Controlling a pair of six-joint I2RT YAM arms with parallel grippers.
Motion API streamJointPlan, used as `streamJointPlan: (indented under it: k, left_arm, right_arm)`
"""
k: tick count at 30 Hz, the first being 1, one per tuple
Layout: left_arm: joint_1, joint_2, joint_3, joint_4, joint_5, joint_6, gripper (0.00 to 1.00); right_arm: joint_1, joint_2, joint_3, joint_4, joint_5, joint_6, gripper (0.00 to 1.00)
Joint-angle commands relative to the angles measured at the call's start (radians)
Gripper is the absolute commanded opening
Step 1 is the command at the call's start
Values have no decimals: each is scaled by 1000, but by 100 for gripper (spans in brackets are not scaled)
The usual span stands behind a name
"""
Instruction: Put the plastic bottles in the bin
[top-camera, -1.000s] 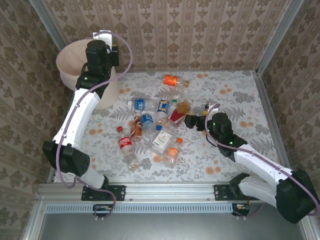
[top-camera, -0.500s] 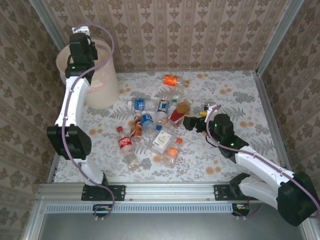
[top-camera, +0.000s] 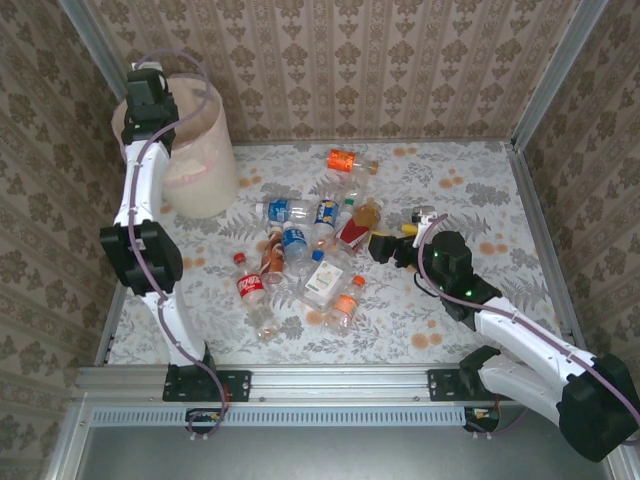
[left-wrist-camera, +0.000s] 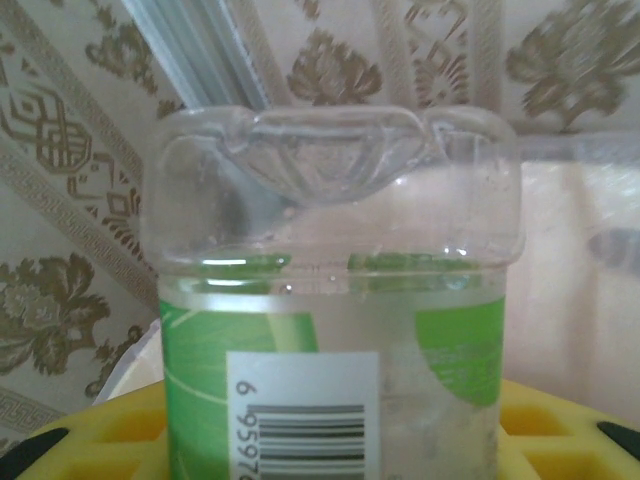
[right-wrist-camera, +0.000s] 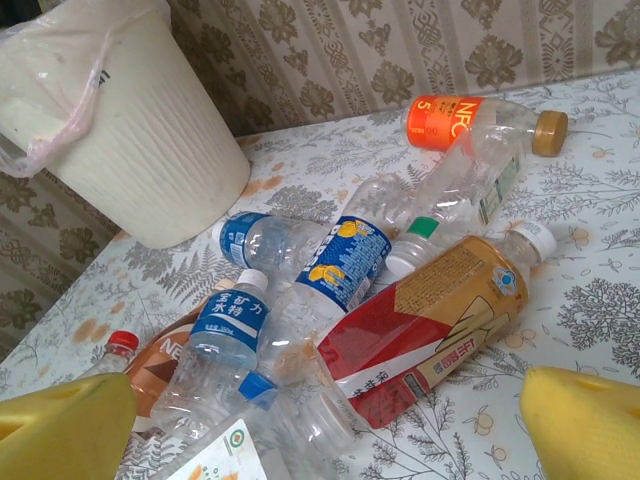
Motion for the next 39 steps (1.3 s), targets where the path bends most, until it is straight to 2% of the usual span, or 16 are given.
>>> streamJointPlan:
  k: [1,4,9,24,26,32,36,39]
  left_arm:
    - [26,34,57,-40,-101,16,48]
    - [29,71,97,-78,-170,-4,53]
    - [28,121,168,-140,-219,-41,59]
    - [8,109,222,-211,-223,-110,80]
    - [5,97,224,-220,-189,-125,82]
    - [-9,22,176,-234,28,-205,91]
    - [-25,-54,91,-204,147,-268,100]
    - [-27,-115,17,-169,237,-328,100]
  right_arm:
    - [-3,-15,-10,-3,9,-19,100]
    - [-3,-9,-8,-2,7,-19,100]
    - [-3,-2,-8,-2,3,-20,100]
    - [0,18,-15,-56,-26,-60,100]
    - [5,29,-10,-71,-33,-69,100]
    - [59,63,1,-129,-17,-88,100]
    - [111,87,36,-268,64,-32,100]
    - [163,101,63,-384,92,-6,100]
